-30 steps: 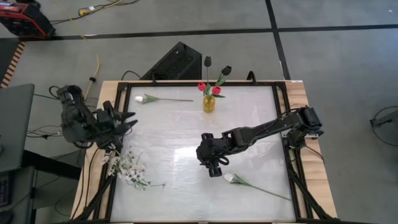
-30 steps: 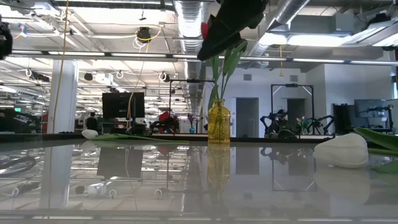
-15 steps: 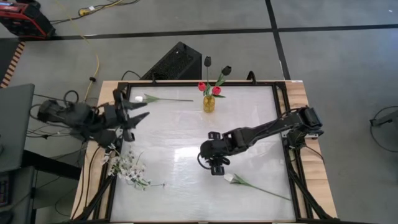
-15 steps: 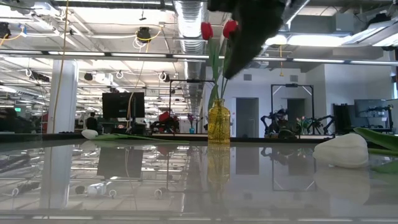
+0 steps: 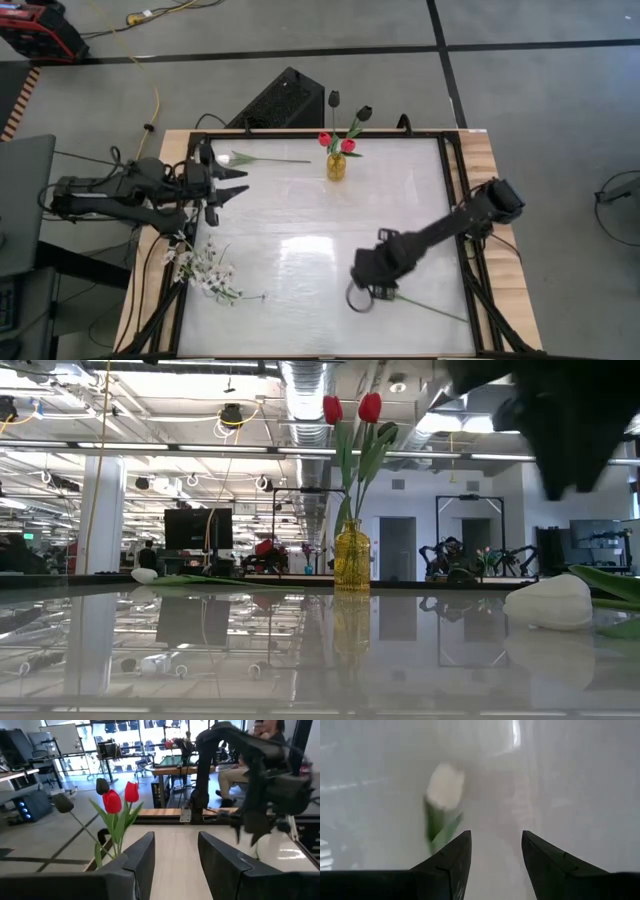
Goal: Sort flowers into vase by color
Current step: Put the bottom white tulip into the transparent vase
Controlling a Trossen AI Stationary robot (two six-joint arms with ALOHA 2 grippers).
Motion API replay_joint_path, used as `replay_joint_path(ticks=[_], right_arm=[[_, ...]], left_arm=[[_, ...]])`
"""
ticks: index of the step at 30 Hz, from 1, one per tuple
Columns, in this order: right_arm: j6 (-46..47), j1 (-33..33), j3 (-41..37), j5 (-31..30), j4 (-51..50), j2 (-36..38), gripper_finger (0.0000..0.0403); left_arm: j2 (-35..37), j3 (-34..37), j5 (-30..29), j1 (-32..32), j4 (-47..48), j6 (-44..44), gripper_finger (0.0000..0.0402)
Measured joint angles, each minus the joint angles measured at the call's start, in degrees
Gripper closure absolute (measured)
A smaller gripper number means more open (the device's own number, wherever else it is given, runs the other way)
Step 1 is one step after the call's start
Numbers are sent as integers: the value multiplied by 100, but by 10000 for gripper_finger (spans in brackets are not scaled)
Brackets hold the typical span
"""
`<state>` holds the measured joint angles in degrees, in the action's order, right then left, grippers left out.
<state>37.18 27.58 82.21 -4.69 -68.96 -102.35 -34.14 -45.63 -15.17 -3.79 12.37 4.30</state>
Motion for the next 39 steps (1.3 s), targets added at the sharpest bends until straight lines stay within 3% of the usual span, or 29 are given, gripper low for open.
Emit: replay_joint_path(ticks=[5, 9, 14, 18, 21, 24, 28, 34, 39], right_arm=[[996, 766, 0, -60, -18, 0, 207], [1688, 1284, 0, -464, -109, 0, 207], [2314, 1702, 0, -1150, -418, 2, 207], [2372, 1794, 0, -1451, -656, 4, 207], [2111, 1655, -26, -1545, -566, 6, 207], [1604, 1422, -305, -1491, -266, 11, 207], [1034, 988, -794, -950, -20, 11, 207], [530, 596, -979, -871, 214, 82, 207], [344, 600, -988, -733, 199, 436, 207]], left_arm=[[3, 0, -6, 0, 34, 31, 262], [4, 164, 176, 2, -101, 117, 262], [-3, 908, 108, 11, -1199, 260, 262], [17, 1475, 108, 114, -2098, 404, 262], [73, 1680, 148, 287, -2100, 376, 262], [67, 1800, 486, 596, -2092, 360, 262], [21, 1820, 999, 1387, -2134, 328, 262], [51, 1821, 2404, 2618, -2003, -139, 262], [53, 1823, 2974, 3015, -1722, -568, 262]])
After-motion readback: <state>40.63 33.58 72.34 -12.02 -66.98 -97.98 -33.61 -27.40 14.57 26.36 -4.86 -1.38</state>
